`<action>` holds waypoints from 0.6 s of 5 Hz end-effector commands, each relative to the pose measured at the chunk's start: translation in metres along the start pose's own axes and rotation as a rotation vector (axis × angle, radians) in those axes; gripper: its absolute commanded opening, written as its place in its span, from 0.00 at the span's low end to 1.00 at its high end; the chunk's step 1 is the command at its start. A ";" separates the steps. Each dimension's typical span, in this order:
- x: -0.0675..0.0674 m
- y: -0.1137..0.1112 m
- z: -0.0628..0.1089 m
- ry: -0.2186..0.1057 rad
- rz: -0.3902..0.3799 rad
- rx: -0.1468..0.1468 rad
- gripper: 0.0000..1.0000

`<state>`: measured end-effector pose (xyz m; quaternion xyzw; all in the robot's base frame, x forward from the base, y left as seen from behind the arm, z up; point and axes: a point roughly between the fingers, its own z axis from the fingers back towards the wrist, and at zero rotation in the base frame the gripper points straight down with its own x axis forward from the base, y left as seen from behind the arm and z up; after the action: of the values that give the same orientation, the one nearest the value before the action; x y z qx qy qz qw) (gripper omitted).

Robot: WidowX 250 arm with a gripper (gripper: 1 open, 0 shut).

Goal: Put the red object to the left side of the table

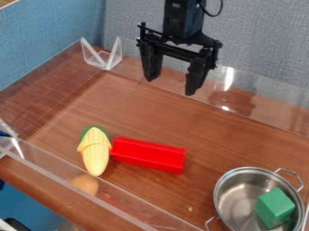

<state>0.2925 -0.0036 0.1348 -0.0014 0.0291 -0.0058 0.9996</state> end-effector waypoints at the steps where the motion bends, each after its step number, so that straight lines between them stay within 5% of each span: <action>1: -0.001 0.000 -0.009 0.020 -0.042 0.003 1.00; 3: -0.009 -0.001 -0.040 0.067 -0.253 0.016 1.00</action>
<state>0.2786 -0.0015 0.0874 -0.0007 0.0762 -0.1188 0.9900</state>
